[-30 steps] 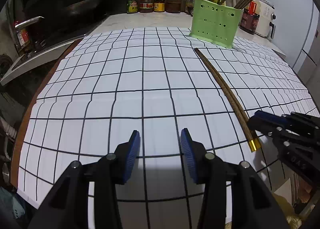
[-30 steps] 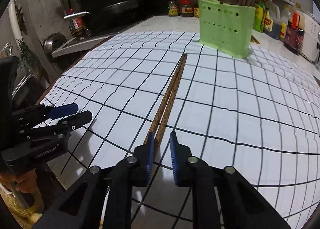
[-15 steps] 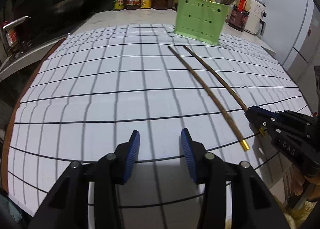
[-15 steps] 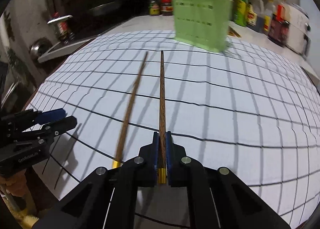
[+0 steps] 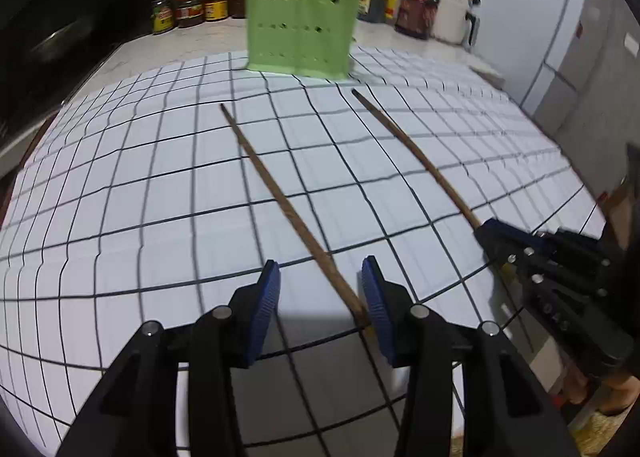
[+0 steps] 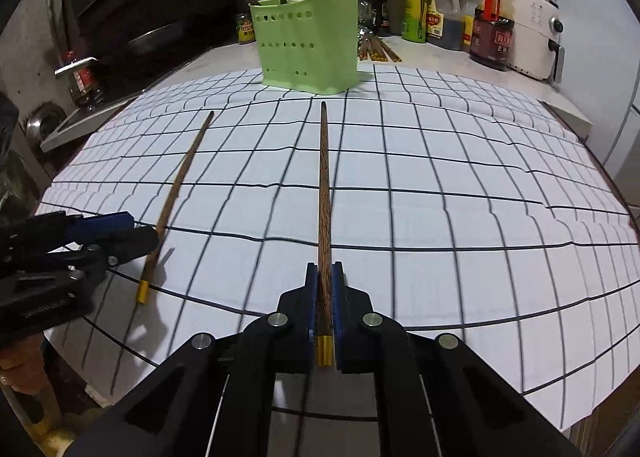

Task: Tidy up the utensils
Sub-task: 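Lower the left gripper onto the last chopstick and close it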

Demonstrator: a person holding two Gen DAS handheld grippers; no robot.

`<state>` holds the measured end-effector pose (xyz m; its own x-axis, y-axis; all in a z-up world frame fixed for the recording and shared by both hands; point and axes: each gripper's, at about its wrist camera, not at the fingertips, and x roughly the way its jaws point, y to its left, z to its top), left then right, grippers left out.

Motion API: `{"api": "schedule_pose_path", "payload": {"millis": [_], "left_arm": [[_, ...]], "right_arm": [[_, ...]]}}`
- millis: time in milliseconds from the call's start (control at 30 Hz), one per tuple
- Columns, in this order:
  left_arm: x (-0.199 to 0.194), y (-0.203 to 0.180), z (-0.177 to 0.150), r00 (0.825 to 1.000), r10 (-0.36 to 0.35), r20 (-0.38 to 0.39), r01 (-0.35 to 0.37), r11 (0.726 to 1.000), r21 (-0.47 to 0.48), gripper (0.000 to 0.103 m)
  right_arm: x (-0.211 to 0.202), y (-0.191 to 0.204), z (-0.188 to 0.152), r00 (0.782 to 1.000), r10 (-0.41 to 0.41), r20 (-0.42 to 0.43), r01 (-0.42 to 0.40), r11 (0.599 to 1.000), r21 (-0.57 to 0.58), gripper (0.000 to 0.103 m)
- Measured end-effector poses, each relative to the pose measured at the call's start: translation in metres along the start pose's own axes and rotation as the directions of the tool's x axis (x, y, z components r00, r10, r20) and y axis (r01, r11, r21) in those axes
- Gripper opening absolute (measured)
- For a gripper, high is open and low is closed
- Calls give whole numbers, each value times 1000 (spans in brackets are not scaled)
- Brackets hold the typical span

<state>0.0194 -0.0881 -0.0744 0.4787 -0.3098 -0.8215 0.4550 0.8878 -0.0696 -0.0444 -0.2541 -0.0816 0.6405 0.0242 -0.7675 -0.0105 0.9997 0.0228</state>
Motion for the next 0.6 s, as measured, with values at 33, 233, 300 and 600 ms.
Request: {"api": "schedule_pose_path", "payload": {"millis": [33, 233, 300, 600], "left_arm": [[1, -2, -1, 1000, 11, -7, -11, 1000, 11, 42], [-5, 4, -10, 989, 150, -5, -149, 984, 94, 36], [-12, 18, -15, 982, 189, 1, -188, 978, 93, 36], [-31, 30, -43, 995, 62, 83, -71, 991, 114, 36]], "right_arm": [[0, -1, -1, 1000, 2, 2, -2, 1000, -2, 7], [-2, -6, -4, 998, 63, 8, -63, 998, -13, 18], [-5, -7, -8, 996, 82, 18, -82, 996, -23, 32], [-17, 1, -28, 994, 85, 69, -78, 993, -92, 37]]}}
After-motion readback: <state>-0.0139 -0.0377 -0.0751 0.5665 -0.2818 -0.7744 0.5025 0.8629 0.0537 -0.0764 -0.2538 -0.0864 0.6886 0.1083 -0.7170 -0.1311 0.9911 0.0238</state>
